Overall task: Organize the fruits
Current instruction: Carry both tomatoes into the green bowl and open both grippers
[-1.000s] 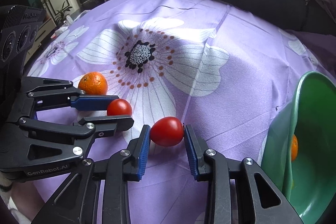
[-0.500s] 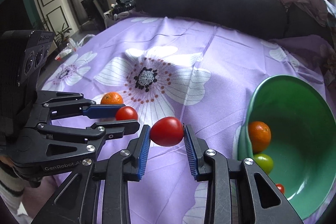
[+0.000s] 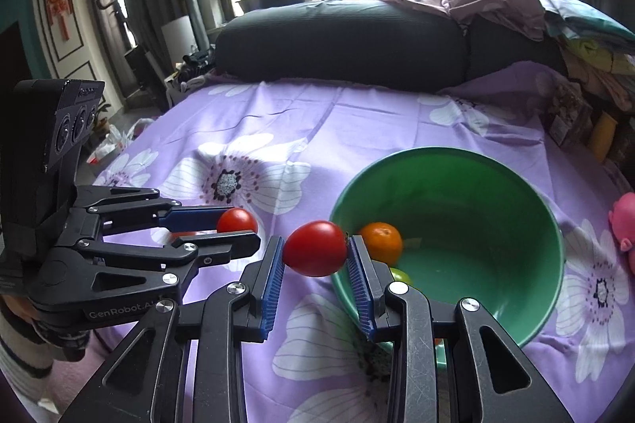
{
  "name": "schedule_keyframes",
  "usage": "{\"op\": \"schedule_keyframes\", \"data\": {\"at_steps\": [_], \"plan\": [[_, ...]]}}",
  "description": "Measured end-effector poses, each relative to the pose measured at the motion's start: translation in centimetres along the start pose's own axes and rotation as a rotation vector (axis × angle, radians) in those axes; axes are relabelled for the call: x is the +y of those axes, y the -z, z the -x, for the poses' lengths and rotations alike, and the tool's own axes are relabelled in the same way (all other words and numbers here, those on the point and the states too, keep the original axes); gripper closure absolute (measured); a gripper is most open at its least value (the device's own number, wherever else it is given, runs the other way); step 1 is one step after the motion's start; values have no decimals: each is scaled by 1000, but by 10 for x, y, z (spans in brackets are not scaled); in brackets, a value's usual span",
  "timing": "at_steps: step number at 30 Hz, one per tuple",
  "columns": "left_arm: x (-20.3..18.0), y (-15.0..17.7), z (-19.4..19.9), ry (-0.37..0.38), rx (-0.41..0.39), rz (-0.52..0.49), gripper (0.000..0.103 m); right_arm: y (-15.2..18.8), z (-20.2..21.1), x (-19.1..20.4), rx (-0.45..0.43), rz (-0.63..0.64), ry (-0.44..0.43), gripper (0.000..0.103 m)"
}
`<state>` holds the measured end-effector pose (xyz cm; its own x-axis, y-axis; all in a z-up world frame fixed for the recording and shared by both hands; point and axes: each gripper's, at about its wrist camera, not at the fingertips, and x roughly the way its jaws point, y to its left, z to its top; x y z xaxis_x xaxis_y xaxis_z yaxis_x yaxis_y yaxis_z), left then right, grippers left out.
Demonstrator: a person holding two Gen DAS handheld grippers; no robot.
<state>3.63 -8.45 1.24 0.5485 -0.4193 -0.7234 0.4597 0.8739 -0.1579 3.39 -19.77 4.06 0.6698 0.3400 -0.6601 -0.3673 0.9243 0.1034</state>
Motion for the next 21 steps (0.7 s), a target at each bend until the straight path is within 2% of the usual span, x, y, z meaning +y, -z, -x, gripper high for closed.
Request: {"op": "schedule_keyframes", "data": {"at_steps": [9, 21], "plan": [[-29, -17, -22, 27, 20, -70, 76, 14, 18, -34, -22, -76, 53, 69], [-49, -29, -55, 45, 66, -111, 76, 26, 17, -64, -8, -130, 86, 69]]}}
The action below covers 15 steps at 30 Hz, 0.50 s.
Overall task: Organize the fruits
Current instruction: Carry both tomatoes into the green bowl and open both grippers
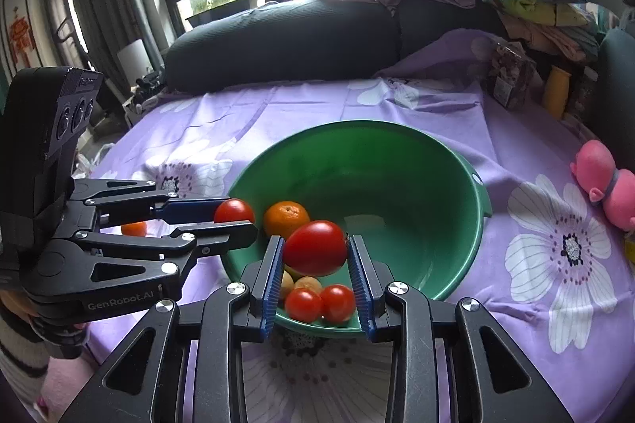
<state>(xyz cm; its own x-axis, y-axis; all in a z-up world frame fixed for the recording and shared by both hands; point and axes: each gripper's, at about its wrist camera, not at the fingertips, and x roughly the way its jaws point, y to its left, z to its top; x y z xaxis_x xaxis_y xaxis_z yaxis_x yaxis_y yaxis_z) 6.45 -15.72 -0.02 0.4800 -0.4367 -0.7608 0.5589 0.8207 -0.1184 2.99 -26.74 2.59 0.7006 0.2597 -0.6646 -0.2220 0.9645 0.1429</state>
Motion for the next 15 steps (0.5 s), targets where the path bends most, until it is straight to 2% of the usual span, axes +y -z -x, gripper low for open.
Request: {"op": "schedule_keyframes", "data": {"at_steps": [15], "plan": [[-1, -6, -25, -6, 47, -9, 75, 3, -14, -12, 36, -10, 15, 69]]}}
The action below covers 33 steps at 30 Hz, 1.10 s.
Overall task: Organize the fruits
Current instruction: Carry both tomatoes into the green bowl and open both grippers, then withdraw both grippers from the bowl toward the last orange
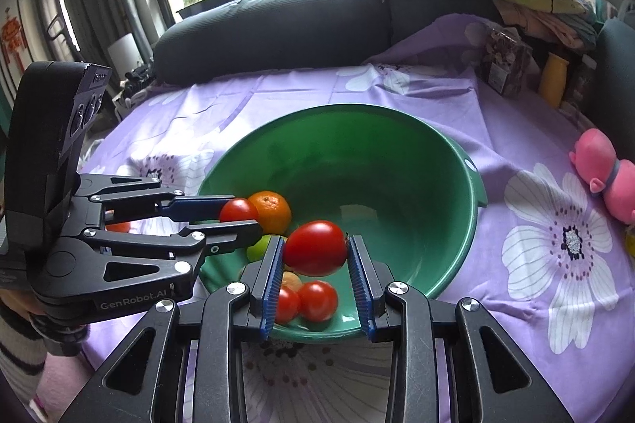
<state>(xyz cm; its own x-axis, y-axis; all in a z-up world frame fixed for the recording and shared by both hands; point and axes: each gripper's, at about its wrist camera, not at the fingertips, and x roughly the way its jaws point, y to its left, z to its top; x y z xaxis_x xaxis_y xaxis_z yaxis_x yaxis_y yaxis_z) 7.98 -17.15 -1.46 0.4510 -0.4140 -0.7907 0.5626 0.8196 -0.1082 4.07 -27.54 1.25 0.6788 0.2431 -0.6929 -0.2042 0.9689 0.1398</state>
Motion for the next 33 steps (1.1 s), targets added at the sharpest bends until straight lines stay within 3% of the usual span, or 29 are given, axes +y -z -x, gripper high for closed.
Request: {"op": "schedule_keyframes", "data": {"at_steps": [16, 19, 20, 21, 29, 33], "plan": [[1, 0, -7, -25, 12, -6, 75, 0, -5, -6, 26, -37, 19, 68], [1, 0, -4, -26, 0, -2, 59, 0, -4, -9, 34, -57, 28, 68], [1, 0, -2, -30, -8, -1, 44, 0, -3, -9, 34, -59, 36, 68], [1, 0, 1, -32, -16, -1, 36, 0, -2, -9, 31, -62, 42, 68], [0, 11, 29, -67, -56, 3, 21, -4, 16, -2, -11, -59, 51, 68], [6, 28, 46, -89, -72, 22, 18, -3, 27, 4, -36, -64, 27, 65]]}}
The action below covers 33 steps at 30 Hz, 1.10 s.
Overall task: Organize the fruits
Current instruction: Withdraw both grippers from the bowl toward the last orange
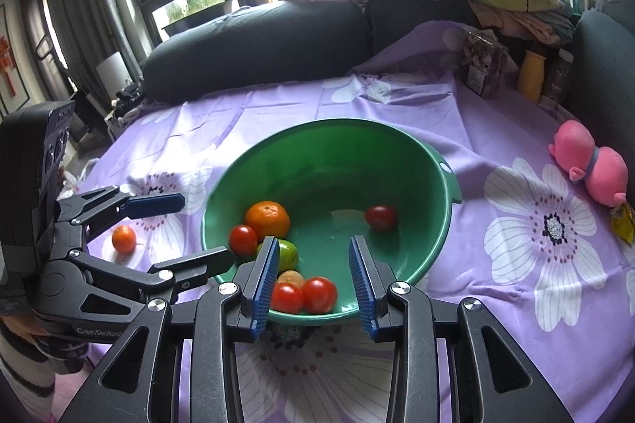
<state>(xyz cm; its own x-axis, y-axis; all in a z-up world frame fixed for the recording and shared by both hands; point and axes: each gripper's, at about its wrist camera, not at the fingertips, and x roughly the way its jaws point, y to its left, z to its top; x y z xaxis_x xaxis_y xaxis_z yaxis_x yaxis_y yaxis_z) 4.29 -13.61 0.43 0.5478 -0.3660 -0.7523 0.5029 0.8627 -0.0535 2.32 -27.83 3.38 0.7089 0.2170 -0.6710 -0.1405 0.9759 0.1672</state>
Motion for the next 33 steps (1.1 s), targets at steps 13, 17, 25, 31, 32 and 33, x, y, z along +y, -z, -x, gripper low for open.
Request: {"op": "schedule_keyframes", "data": {"at_steps": [13, 17, 25, 31, 32, 33], "plan": [[53, 72, 55, -174, -24, 156, 1, 20, 2, 54, 29, 87, -116, 52], [76, 91, 67, -196, -25, 230, 1, 25, -8, 85, 57, 149, -159, 52], [118, 115, 88, -196, -62, 335, 1, 32, -29, 138, 120, 239, -221, 51], [164, 121, 102, -239, -103, 427, 1, 33, -40, 160, 149, 285, -230, 51], [170, 119, 105, -233, -118, 435, 1, 33, -42, 163, 153, 287, -231, 51], [177, 117, 108, -223, -131, 442, 1, 33, -44, 165, 157, 289, -232, 52]]}}
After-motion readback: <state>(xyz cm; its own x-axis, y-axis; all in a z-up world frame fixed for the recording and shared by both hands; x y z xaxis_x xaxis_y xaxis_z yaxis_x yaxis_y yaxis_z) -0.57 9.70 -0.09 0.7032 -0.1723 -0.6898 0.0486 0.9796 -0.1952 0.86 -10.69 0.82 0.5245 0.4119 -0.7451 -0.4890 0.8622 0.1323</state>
